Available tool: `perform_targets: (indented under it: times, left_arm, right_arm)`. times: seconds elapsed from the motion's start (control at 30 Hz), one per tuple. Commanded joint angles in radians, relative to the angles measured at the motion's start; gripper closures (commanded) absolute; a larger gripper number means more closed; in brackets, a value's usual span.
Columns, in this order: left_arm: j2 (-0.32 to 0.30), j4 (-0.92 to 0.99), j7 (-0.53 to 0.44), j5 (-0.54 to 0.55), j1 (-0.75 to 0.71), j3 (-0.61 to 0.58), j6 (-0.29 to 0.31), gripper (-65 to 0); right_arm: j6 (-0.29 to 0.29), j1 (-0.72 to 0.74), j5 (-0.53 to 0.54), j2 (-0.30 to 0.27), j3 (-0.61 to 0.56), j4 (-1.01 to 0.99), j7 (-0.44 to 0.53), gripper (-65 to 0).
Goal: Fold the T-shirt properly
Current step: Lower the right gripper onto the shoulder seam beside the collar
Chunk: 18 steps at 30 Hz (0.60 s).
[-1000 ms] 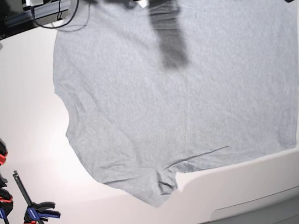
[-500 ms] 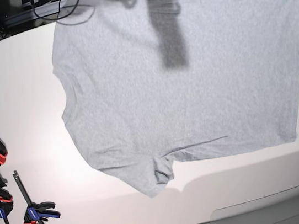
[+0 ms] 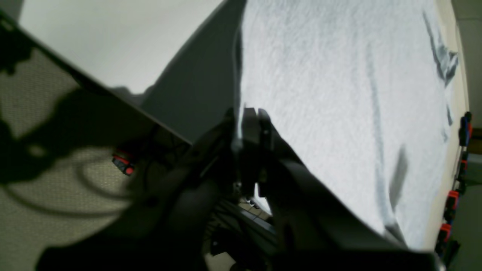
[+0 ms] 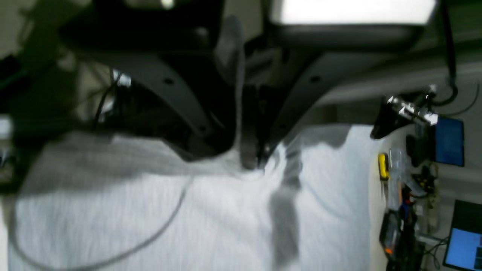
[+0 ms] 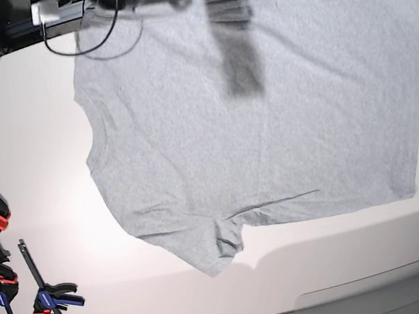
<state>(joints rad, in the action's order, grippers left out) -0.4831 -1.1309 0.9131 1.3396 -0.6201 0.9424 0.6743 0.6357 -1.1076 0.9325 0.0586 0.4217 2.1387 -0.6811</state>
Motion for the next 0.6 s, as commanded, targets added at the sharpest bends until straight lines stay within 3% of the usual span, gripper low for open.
perform_targets:
  times: [0.0,0.2,0.4,0.57]
  left_arm:
    - [-0.024,-0.014,-0.019,0.023,0.001,0.008,0.011,0.0]
    - [-0.024,-0.014,-0.007,-0.013,0.09,0.005,0.011,0.0]
    - [-0.03,-0.014,-0.011,-0.058,0.163,-0.093,0.011,0.0]
    - [-0.027,-0.014,-0.104,-0.169,0.221,-0.145,0.007,0.0]
  right_arm:
    - [0.021,0.009,0.004,-0.001,0.001,0.018,0.023,0.0]
    - [0.006,0.159,-0.156,-0.003,-0.092,0.016,0.039,0.0]
    - [-0.092,0.32,-0.417,-0.003,-0.264,0.002,0.123,0.0]
    - [-0.154,0.452,-0.577,-0.003,-0.347,-0.036,0.151,0.0]
